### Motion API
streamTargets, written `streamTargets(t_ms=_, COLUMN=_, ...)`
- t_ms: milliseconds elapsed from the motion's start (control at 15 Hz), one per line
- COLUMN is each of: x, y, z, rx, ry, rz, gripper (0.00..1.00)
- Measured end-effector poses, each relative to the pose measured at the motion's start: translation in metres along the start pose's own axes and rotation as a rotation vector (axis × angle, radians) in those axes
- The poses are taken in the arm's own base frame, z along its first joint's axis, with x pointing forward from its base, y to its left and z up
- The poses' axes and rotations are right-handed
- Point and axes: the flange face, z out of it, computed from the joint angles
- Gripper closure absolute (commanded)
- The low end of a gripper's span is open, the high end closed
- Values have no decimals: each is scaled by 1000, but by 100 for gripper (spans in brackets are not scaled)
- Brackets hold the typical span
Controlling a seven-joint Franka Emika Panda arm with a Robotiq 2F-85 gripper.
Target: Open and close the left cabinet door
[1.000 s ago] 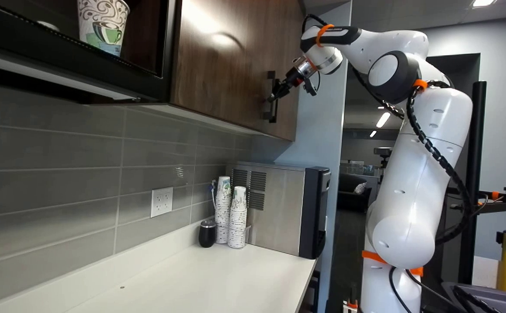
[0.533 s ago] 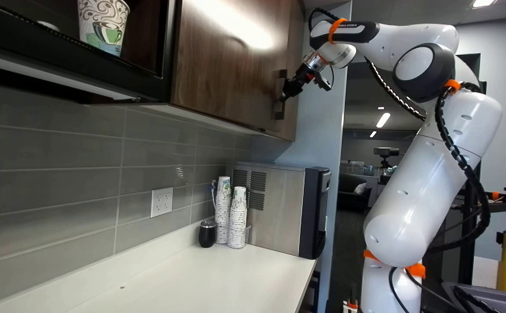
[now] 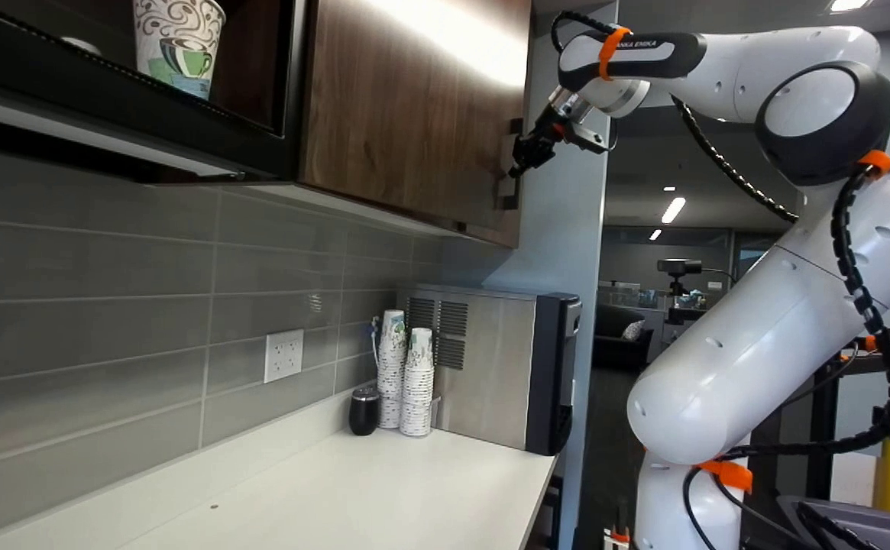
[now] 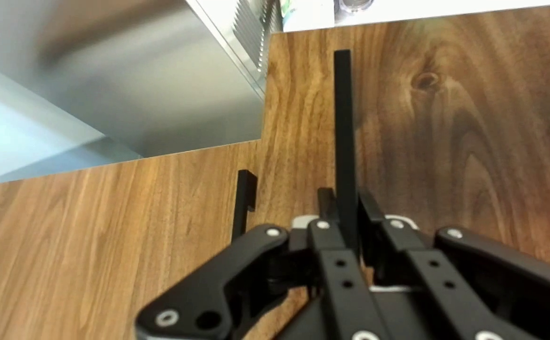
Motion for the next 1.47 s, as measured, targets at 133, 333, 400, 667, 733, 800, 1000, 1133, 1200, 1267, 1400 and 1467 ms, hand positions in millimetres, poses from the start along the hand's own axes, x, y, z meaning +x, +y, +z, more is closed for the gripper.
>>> streamTargets(t_ms=133, x=-11, y=-6, z=-8, rx=-46, ry=17, rz=18, gripper=97)
streamTargets(t_ms=333, x=-30, y=-15, z=-23, rx=-107, ry=37, rz=19, gripper=97)
streamTargets(t_ms=400, x=-36, y=-17, z=-27, rx=-125, ry=42, rz=13, gripper=97)
streamTargets(t_ms=667, x=-59, y=-28, z=-45, rx=-198, ry=52, rz=-27, gripper=97)
streamTargets(t_ms=733, x=-65, y=-30, z=-49, rx=-213, ry=54, rz=-40, gripper=97)
streamTargets(t_ms=800, x=-71, y=-33, z=-53, rx=-225, ry=57, rz=-51, gripper=97)
streamTargets(t_ms=1000, x=-87, y=-36, z=-65, rx=-241, ry=74, rz=-69, gripper=97)
streamTargets(t_ms=1133, x=-98, y=-39, z=-72, rx=-251, ry=79, rz=-94, gripper=97)
streamTargets(t_ms=1200, x=-104, y=-41, z=-74, rx=-255, ry=77, rz=-108, gripper=97)
streamTargets(t_ms=1267, x=-110, y=-43, z=-73, rx=-254, ry=67, rz=-123, gripper=97)
streamTargets(t_ms=1400, x=-125, y=-46, z=-73, rx=-247, ry=52, rz=-139, gripper=97)
streamTargets(t_ms=1467, x=-131, y=-47, z=-75, rx=-244, ry=55, rz=-146, gripper=97)
